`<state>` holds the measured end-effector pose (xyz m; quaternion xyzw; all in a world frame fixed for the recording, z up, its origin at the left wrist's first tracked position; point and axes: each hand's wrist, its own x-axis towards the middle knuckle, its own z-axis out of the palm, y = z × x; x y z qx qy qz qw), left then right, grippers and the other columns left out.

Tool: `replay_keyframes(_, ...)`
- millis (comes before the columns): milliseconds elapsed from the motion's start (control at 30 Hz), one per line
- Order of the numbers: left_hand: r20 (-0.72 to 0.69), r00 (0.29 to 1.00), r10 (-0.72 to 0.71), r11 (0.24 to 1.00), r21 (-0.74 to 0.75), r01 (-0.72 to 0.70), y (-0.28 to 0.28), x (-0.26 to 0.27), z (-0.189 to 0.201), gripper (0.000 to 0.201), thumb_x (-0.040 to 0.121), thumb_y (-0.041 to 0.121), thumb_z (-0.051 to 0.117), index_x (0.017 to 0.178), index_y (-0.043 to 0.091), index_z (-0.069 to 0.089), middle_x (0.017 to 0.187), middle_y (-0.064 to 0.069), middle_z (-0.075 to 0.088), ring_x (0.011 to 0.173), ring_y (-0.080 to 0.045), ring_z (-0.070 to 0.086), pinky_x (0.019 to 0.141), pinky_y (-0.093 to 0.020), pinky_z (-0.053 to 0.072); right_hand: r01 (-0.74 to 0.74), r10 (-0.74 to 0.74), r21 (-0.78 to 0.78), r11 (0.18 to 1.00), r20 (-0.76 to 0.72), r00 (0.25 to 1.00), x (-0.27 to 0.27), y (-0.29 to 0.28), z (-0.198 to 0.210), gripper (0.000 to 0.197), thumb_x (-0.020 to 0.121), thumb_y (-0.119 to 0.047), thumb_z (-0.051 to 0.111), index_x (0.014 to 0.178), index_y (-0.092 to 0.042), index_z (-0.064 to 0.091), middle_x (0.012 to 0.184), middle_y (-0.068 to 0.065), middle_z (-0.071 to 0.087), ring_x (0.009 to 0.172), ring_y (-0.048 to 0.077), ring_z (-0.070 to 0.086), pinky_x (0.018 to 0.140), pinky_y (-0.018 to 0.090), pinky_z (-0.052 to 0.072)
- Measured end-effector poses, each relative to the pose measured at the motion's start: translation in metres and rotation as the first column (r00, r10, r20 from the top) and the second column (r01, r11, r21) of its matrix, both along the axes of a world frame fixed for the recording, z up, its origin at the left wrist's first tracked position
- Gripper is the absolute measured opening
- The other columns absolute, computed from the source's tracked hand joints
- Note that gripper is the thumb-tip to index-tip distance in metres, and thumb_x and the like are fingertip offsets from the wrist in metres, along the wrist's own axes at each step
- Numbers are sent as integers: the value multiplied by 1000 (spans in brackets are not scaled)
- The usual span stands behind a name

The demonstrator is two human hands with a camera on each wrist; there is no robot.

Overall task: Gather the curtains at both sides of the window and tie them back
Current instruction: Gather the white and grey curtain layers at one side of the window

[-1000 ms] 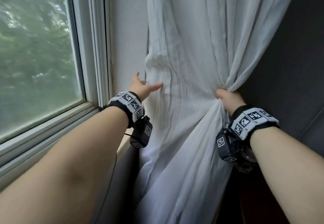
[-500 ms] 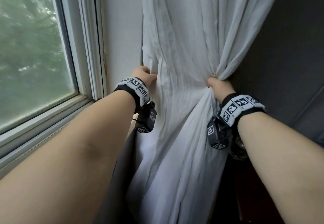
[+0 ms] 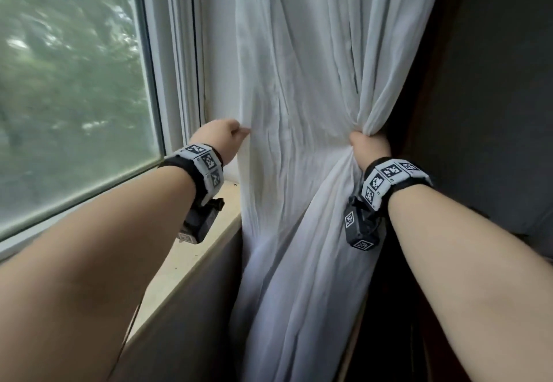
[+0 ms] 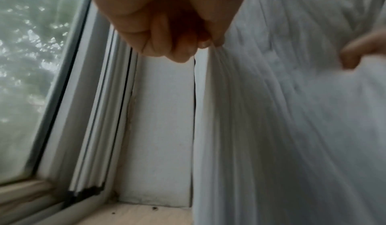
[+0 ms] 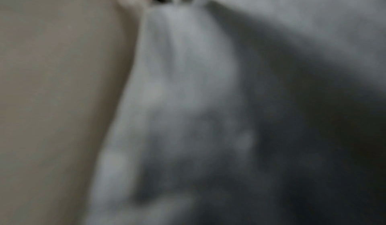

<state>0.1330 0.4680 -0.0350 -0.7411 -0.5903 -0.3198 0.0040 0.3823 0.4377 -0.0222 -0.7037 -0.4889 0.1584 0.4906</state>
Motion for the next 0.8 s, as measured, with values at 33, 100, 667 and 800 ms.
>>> replay_keyframes(33,39,997,-73,996,56,71,-5,-1,0,43,96,35,43,62,9,45,68,-1,45,73,-24,47,66,-26,35,-6,6,4,1000,8,1000,-4,2,0,29,86,-13,50,60,-7,39,80,15,45,75,21,41,63,26,29)
replay_keyframes(100,92,958,-270,954,159,254,-22,8,2,37,95,28,47,67,5,52,87,0,45,82,-16,46,73,-21,32,-16,16,-6,1000,-11,1000,-12,1,1,20,85,-14,50,68,-4,47,81,14,47,77,23,44,66,29,31)
replay_keyframes(667,959,63,-277,622,130,772,-39,141,-23,44,71,-23,38,84,19,34,82,6,62,76,-10,55,57,-22,36,-256,226,4,967,-481,847,35,-11,-14,90,44,-65,80,115,-12,65,112,8,69,103,24,66,100,40,47)
replay_keyframes(800,943,111,-313,529,76,845,-34,150,-39,46,60,-15,42,92,18,43,82,3,62,78,-15,56,68,-25,42,-406,331,-62,912,-473,816,31,-24,-2,79,49,-61,80,105,-7,68,95,9,73,89,22,70,89,34,53)
